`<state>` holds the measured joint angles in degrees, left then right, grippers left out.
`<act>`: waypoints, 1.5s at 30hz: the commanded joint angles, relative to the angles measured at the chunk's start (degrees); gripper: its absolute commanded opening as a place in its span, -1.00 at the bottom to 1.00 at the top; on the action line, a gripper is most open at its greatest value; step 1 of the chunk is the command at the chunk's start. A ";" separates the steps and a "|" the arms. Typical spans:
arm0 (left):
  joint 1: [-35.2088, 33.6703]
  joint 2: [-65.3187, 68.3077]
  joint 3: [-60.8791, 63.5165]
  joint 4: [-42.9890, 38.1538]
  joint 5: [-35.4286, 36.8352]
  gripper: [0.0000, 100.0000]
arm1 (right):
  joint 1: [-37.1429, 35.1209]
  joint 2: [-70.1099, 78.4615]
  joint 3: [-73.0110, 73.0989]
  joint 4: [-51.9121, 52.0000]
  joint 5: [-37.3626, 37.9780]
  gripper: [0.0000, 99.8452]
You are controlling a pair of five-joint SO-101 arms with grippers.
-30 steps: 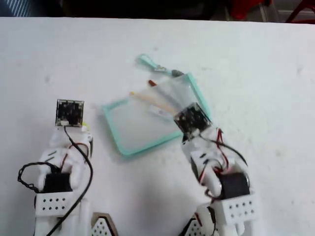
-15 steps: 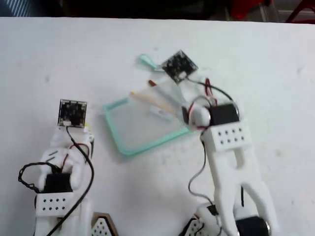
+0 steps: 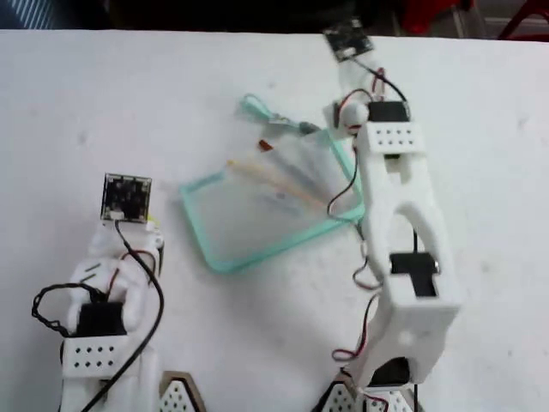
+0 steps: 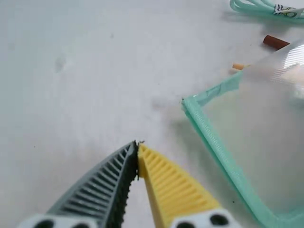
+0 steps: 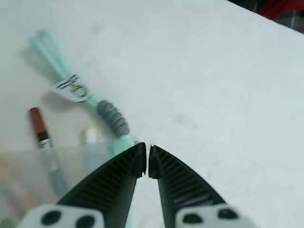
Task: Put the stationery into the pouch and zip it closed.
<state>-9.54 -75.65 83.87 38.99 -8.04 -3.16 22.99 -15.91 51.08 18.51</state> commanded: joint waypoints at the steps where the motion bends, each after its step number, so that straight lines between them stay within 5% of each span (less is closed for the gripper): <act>1: 0.66 -0.92 -0.70 -1.76 -0.62 -0.95 | 3.21 10.51 -13.45 -1.45 -6.07 -0.97; 13: 0.66 -0.92 -0.35 -3.69 -0.53 -0.95 | 4.53 41.45 -55.21 21.93 -7.91 -0.97; 24: 0.75 -0.92 -0.26 -3.69 -0.53 -0.95 | -1.45 51.21 -79.65 47.60 5.89 -0.97; 37: 0.75 -0.92 0.09 -3.78 -0.62 -0.95 | -3.74 36.88 -55.74 47.78 11.34 -0.97; 45: 0.66 -0.92 0.00 -3.78 -0.62 -0.95 | -11.82 17.71 -30.86 47.78 11.69 -0.97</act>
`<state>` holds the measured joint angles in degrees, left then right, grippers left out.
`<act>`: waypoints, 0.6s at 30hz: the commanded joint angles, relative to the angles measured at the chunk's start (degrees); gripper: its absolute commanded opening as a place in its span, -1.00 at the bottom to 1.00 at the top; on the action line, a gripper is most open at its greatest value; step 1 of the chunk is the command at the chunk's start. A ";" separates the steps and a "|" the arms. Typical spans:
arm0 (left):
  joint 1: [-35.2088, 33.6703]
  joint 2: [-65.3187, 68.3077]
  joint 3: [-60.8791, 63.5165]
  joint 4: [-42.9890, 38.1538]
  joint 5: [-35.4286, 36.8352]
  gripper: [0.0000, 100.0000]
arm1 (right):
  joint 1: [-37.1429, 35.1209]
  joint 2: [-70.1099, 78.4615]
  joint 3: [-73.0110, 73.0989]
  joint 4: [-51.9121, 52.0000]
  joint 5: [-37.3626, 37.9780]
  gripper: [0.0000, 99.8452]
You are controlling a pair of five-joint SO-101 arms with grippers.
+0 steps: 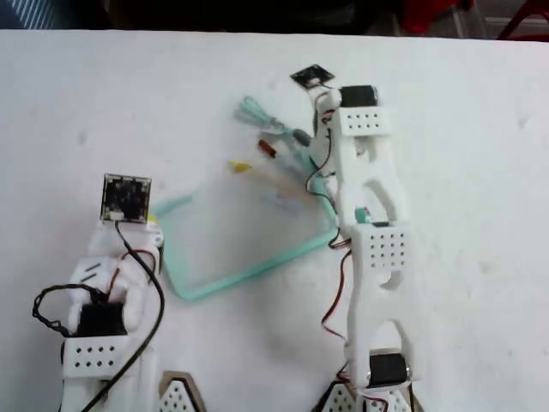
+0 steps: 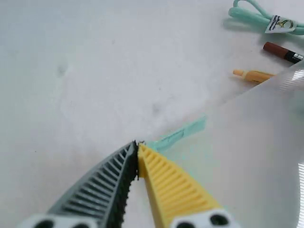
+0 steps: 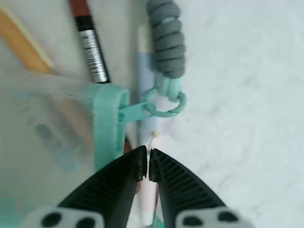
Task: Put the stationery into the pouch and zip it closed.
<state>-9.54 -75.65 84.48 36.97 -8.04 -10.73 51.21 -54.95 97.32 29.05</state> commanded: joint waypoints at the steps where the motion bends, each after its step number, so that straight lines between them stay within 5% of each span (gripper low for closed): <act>1: 0.66 -0.92 -0.62 -1.76 -0.62 -0.95 | -5.85 -12.88 12.40 1.54 1.14 -0.97; 10: 0.40 -0.92 -0.53 -1.76 -0.62 -0.95 | -12.70 -28.26 38.86 -3.56 1.05 -0.96; 18: 0.57 -0.92 -0.53 -1.76 -0.62 -0.95 | -11.03 -43.56 41.93 -10.15 0.26 -0.96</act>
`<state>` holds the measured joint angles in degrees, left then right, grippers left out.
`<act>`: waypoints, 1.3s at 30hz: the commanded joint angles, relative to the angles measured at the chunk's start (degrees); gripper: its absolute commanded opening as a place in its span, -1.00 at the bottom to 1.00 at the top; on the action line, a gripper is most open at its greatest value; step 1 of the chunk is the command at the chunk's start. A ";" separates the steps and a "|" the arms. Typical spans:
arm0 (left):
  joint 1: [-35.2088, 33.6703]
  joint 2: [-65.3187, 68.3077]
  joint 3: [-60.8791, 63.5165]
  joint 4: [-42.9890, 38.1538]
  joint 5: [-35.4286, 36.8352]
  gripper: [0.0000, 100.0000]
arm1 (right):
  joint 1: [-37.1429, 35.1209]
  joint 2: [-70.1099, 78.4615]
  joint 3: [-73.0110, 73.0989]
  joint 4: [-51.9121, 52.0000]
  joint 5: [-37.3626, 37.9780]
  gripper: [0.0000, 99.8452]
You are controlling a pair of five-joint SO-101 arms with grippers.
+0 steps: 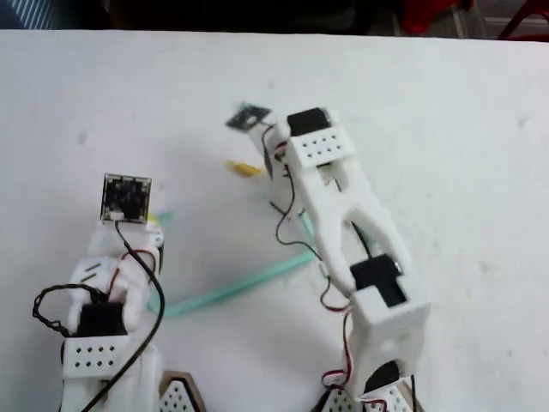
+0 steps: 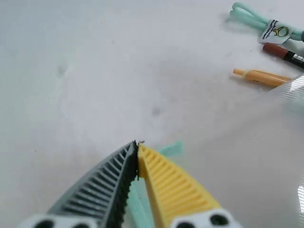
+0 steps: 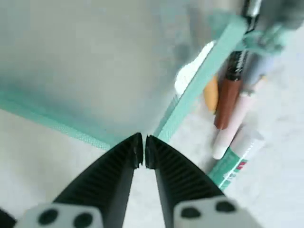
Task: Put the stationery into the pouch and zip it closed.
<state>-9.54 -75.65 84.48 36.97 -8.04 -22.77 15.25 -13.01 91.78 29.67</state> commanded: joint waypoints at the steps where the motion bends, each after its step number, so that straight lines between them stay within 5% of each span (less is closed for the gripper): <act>1: 0.57 -0.92 -0.62 -1.76 -0.62 -0.95 | 1.19 -8.75 0.18 -7.34 -1.67 -0.96; 6: 0.31 -0.92 -0.62 -1.67 -0.62 -0.95 | 3.91 -6.29 -0.18 -19.47 -20.75 -0.95; 9: 0.48 -0.92 -0.62 -1.67 -0.62 -0.95 | 5.05 -1.54 -1.14 -24.57 -29.19 -0.77; 14: 0.66 -0.92 -0.53 -1.67 -0.62 -0.95 | 5.67 8.66 -8.62 -25.10 -29.71 -0.47; 39: 0.75 -0.92 -0.62 -1.67 -0.62 -0.95 | 6.90 51.82 -63.91 -9.45 -29.71 -0.60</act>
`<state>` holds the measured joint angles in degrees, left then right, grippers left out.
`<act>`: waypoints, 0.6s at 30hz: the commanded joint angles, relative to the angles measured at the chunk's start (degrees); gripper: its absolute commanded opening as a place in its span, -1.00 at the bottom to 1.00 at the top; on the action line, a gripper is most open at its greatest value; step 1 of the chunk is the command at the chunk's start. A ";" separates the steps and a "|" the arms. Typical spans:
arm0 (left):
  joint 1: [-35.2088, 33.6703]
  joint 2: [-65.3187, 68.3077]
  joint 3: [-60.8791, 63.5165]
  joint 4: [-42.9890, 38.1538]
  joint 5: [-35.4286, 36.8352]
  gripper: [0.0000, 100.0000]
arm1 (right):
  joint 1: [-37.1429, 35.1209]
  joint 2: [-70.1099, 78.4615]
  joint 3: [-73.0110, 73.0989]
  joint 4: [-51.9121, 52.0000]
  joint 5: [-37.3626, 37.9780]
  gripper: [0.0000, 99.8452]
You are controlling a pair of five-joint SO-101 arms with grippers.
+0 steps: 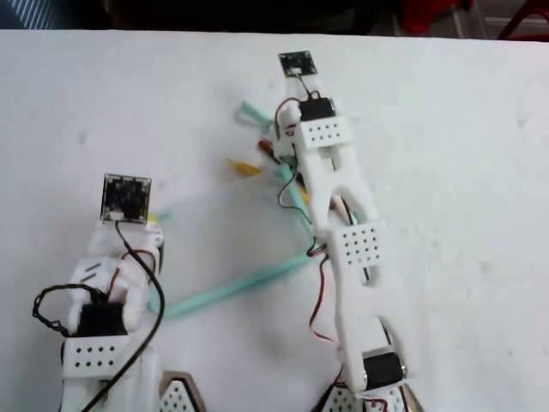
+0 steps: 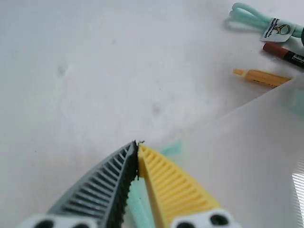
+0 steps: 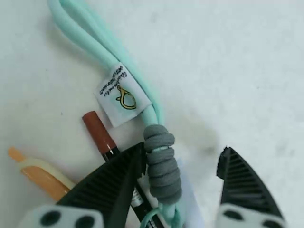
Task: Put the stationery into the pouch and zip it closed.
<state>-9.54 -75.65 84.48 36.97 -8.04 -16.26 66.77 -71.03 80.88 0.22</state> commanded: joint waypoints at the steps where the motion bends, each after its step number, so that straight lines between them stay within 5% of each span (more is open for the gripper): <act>1: 0.75 -0.92 -0.62 -1.67 -0.62 -0.95 | 0.40 1.01 -6.86 1.89 -0.26 -0.66; 5: 0.75 -0.92 -0.62 -1.67 -0.62 -0.95 | 0.40 2.86 -9.41 2.33 -0.26 -0.98; 18: 2.68 -0.92 -0.44 -1.67 -0.70 -0.95 | 0.40 -2.15 -17.93 10.86 -0.26 -0.97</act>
<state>-8.92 -75.65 84.48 36.97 -8.04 -16.00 70.55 -83.25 88.70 0.22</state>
